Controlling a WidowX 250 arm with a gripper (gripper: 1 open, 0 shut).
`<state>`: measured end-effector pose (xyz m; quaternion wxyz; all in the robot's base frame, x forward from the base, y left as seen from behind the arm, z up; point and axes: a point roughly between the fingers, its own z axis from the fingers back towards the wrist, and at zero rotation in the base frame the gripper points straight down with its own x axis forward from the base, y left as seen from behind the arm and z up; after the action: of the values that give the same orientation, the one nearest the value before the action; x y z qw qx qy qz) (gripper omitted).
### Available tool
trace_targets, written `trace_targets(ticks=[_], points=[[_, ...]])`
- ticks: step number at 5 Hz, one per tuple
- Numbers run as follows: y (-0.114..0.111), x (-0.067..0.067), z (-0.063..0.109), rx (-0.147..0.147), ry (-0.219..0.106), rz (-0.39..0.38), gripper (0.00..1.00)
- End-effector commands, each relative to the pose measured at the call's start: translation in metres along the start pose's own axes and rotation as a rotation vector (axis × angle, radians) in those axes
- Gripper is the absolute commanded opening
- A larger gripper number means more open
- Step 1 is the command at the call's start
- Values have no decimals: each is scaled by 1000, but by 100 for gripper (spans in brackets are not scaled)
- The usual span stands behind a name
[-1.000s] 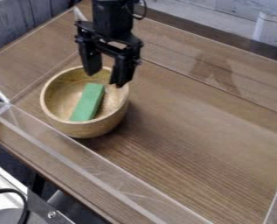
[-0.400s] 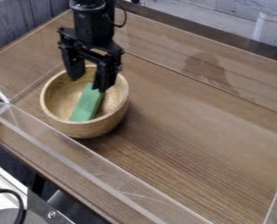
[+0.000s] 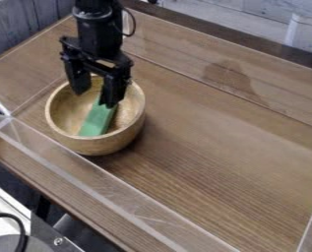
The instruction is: Remove the green block from inside the brown bowl and put it on the table
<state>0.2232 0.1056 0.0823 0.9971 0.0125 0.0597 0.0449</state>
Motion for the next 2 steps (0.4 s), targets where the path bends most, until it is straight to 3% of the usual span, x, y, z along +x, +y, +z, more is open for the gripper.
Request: trace_targets(ticks=[1,2], points=[[6,4,1,15,-23,13,100],[7,4,-10,16,-14,17,100]])
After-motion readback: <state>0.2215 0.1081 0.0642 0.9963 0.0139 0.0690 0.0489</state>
